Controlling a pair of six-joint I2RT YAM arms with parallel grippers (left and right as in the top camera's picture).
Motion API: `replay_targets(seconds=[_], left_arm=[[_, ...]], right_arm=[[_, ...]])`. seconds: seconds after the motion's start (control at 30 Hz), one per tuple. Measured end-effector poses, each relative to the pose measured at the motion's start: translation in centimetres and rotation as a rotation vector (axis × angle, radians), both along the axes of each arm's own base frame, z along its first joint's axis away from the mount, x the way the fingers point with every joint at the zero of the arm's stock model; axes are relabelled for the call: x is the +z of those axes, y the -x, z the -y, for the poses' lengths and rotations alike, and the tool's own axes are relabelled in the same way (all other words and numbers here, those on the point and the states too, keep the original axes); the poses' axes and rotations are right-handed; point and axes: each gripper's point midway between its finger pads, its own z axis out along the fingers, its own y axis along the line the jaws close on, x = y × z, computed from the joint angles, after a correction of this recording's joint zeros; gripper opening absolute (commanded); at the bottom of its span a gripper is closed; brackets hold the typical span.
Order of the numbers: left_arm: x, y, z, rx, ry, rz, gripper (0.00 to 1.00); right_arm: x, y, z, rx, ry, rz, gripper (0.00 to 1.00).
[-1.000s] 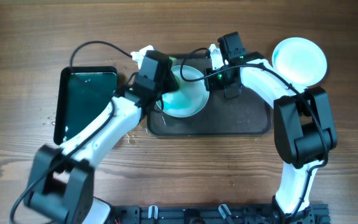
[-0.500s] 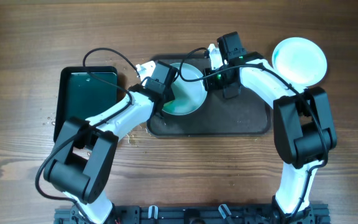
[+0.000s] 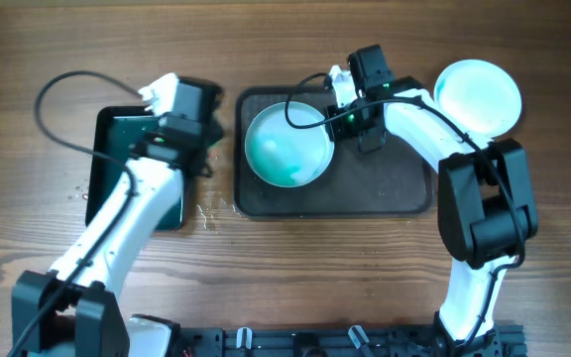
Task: Clean dirty plates on tray and stack at the side
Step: 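Lift the plate with the right gripper and stack it on the side pile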
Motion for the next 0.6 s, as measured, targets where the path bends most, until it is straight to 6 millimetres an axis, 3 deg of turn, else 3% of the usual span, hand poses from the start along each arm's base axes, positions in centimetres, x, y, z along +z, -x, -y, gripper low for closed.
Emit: replay_targets(seconds=[0.07,0.2,0.43,0.5,0.6], left_arm=[[-1.0,0.9,-3.0,0.073,-0.013,-0.057,0.04],[-2.0,1.2,-6.8,0.173,0.005,-0.083,0.04],[-5.9,2.3,-10.4,0.269,0.046,-0.16,0.04],[-7.1,2.5,-11.5,0.298,0.058,-0.182,0.04],[-7.6,2.1,-11.8,0.303,0.072,-0.175,0.22]], right_arm=[[1.1,-0.4,0.3,0.015,0.025,0.042,0.04],[4.7,-1.3,1.3,0.015,0.124,0.176,0.04],[11.8,-1.7,1.7,0.065,0.376,0.443,0.04],[13.0,-1.4,1.5,0.098,0.473,0.503,0.04],[14.1,-1.0,1.3,0.148,0.601,0.563,0.04]])
